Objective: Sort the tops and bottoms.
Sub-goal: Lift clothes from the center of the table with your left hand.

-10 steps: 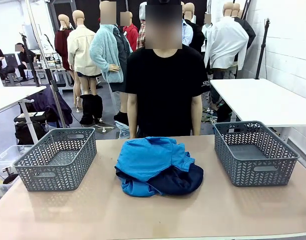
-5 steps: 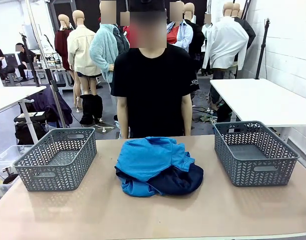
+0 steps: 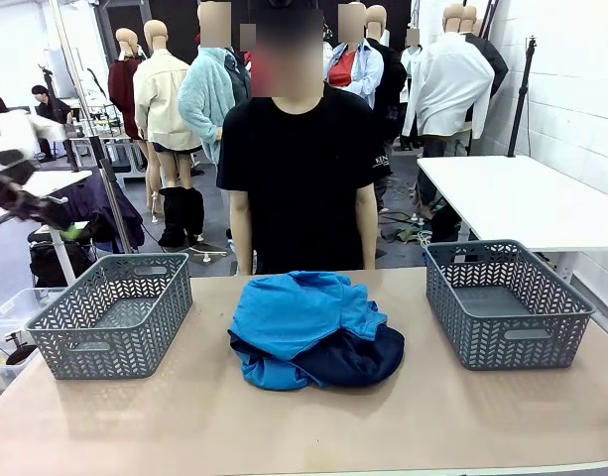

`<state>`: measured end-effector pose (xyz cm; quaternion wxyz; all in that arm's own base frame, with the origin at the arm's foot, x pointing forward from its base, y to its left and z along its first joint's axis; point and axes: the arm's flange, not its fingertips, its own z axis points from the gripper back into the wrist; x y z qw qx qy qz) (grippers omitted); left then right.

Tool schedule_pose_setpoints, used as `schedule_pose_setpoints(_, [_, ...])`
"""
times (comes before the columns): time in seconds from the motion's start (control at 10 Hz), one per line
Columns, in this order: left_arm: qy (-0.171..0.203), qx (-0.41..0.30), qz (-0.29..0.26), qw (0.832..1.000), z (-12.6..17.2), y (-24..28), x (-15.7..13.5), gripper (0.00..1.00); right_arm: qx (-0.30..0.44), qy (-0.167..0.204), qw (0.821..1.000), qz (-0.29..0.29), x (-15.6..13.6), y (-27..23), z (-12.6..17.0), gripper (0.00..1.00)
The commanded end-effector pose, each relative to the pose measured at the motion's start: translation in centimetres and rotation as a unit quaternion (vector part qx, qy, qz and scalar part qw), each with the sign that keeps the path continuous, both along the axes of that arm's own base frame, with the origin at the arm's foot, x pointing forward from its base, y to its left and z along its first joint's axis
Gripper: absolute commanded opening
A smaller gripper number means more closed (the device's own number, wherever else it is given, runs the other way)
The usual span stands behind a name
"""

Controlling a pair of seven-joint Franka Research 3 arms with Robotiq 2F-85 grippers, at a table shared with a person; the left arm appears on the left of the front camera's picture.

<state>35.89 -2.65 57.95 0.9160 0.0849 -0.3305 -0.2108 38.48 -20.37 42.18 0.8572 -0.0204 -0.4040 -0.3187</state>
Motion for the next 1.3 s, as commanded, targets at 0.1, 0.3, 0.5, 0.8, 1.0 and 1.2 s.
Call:
schedule_pose_setpoints(0.1, [0.052, 0.11, -0.19, 0.974, -2.9, -11.4, 0.9, 1.0, -0.004, 0.006, 1.0, 0.003, -0.1, 0.0, 0.0, 1.0])
schedule_pose_setpoints(0.3, [0.089, 0.132, -0.251, 0.955, -5.4, -17.8, 1.0, 1.0, -0.004, 0.006, 1.0, 0.003, -0.1, 0.0, 0.0, 1.0])
schedule_pose_setpoints(0.5, [0.082, 0.108, -0.227, 0.965, -6.0, -17.9, -1.4, 1.0, -0.004, 0.006, 1.0, 0.003, -0.1, 0.0, 0.0, 1.0])
schedule_pose_setpoints(0.8, [0.082, 0.108, -0.227, 0.965, -6.0, -17.9, -1.4, 1.0, -0.004, 0.006, 1.0, 0.003, -0.1, 0.0, 0.0, 1.0])
schedule_pose_setpoints(1.0, [0.083, 0.105, -0.232, 0.963, -5.7, -18.4, -0.9, 1.0, -0.004, 0.006, 1.0, 0.003, -0.1, 0.0, 0.0, 1.0])
schedule_pose_setpoints(1.2, [0.055, 0.071, -0.267, 0.96, -6.0, -19.9, 1.9, 1.0, -0.004, 0.006, 1.0, 0.003, -0.1, 0.0, 0.0, 1.0])
